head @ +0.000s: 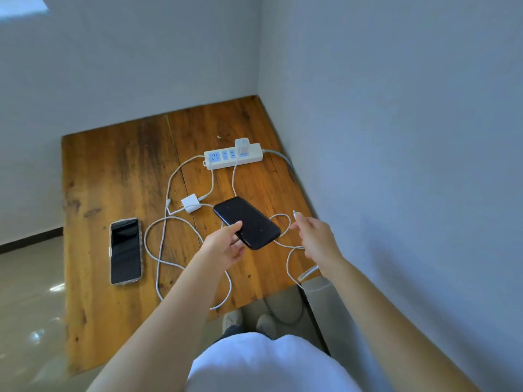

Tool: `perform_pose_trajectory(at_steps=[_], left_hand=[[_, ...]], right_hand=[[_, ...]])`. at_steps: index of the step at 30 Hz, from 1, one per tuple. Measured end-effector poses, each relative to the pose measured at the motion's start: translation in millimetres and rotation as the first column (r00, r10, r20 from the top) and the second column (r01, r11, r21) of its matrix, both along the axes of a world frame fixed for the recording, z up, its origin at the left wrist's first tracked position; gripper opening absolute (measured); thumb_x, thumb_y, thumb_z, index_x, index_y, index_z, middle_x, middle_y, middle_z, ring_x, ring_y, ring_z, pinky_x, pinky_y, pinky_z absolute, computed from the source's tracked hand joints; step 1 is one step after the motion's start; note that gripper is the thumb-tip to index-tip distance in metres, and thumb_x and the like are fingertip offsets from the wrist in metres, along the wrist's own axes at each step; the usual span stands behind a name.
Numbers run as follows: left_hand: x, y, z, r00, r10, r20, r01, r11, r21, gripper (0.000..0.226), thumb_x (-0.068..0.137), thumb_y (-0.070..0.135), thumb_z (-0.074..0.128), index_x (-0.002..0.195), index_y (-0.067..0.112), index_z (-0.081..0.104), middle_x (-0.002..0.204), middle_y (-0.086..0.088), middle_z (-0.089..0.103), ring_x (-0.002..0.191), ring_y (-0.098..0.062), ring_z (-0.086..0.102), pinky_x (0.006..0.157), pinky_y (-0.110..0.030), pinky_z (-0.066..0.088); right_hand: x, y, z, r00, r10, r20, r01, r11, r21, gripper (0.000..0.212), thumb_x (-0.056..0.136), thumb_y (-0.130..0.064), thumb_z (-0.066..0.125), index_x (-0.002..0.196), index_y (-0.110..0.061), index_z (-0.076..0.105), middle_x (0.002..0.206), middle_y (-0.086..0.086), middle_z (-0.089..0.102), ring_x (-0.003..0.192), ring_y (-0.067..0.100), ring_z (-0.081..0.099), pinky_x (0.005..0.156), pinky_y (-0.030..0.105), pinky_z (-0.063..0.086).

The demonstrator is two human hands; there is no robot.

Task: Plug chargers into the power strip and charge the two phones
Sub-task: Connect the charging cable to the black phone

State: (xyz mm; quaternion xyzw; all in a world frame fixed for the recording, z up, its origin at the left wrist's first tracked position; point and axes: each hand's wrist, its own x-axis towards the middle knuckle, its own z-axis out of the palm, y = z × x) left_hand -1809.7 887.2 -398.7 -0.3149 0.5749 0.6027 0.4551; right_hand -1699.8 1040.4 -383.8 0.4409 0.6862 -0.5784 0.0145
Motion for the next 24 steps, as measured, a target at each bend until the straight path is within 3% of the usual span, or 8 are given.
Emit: perform_pose_trajectory(at_steps=[4,7,9,11,14,20,24], left_hand=[[-2.1,0.4,29.8,0.996,0.072,0.056,-0.077,0.993,0.086,0.039,0.089,0.019,0.065,0.125,0.013,0.052,0.093,-0.007,0.068,0.072,-0.014,0.061,0.066,-0.029,0.045],[-2.9,3.8,43.1,0.994,0.097,0.051,-0.102,0.987,0.125,0.043,0.088,0.018,0.065,0.129,0.012,0.052,0.097,-0.008,0.068,0.074,-0.015,0.062,0.062,-0.030,0.044],[-3.2,5.5,48.9,0.994,0.103,0.045,-0.109,0.983,0.146,0.041,0.088,0.018,0.065,0.127,0.012,0.053,0.095,-0.008,0.069,0.076,-0.016,0.063,0.062,-0.030,0.044],[-3.6,5.8,53.1,0.992,0.115,0.053,-0.123,0.978,0.169,0.039,0.088,0.019,0.066,0.124,0.011,0.054,0.094,-0.009,0.070,0.075,-0.017,0.064,0.062,-0.030,0.045],[-3.5,5.0,56.3,0.990,0.125,0.061,-0.134,0.975,0.180,0.037,0.088,0.019,0.066,0.122,0.010,0.055,0.103,-0.011,0.070,0.078,-0.018,0.064,0.063,-0.031,0.045],[-2.7,8.1,58.6,0.993,0.105,0.054,-0.113,0.978,0.173,0.036,0.088,0.019,0.066,0.120,0.010,0.055,0.110,-0.012,0.070,0.082,-0.019,0.064,0.064,-0.031,0.045],[-2.1,9.7,59.3,0.996,0.074,0.039,-0.080,0.981,0.177,0.034,0.088,0.018,0.066,0.119,0.010,0.055,0.104,-0.011,0.070,0.079,-0.018,0.065,0.063,-0.030,0.045]], right_hand=[[8.9,-14.8,34.7,0.971,0.193,-0.138,-0.179,0.978,0.106,0.027,0.089,-0.035,0.053,0.071,-0.026,0.070,0.049,-0.021,0.055,0.048,-0.005,0.050,0.048,0.015,0.036],[8.8,-19.2,49.9,0.952,0.261,-0.160,-0.238,0.960,0.151,0.026,0.088,-0.031,0.055,0.070,-0.023,0.072,0.055,-0.007,0.057,0.053,0.001,0.049,0.052,0.020,0.040],[7.6,-20.2,55.5,0.954,0.260,-0.146,-0.235,0.957,0.168,0.027,0.087,-0.028,0.056,0.068,-0.020,0.072,0.058,0.003,0.057,0.054,0.005,0.048,0.052,0.023,0.040],[6.9,-20.5,58.1,0.960,0.242,-0.138,-0.221,0.964,0.150,0.029,0.086,-0.028,0.056,0.064,-0.017,0.072,0.047,-0.009,0.051,0.046,0.003,0.046,0.049,0.020,0.040],[6.3,-20.5,57.8,0.967,0.218,-0.133,-0.195,0.966,0.167,0.032,0.087,-0.031,0.057,0.059,-0.021,0.071,0.040,-0.013,0.047,0.040,0.000,0.044,0.054,0.023,0.044],[5.4,-20.8,58.9,0.956,0.231,-0.179,-0.182,0.950,0.255,0.033,0.088,-0.036,0.057,0.060,-0.026,0.070,0.056,0.009,0.062,0.051,0.021,0.054,0.055,0.019,0.045],[3.9,-18.5,58.6,0.966,0.214,-0.142,-0.171,0.949,0.264,0.035,0.088,-0.034,0.058,0.056,-0.024,0.068,0.038,-0.008,0.048,0.041,0.003,0.048,0.058,0.022,0.046]])
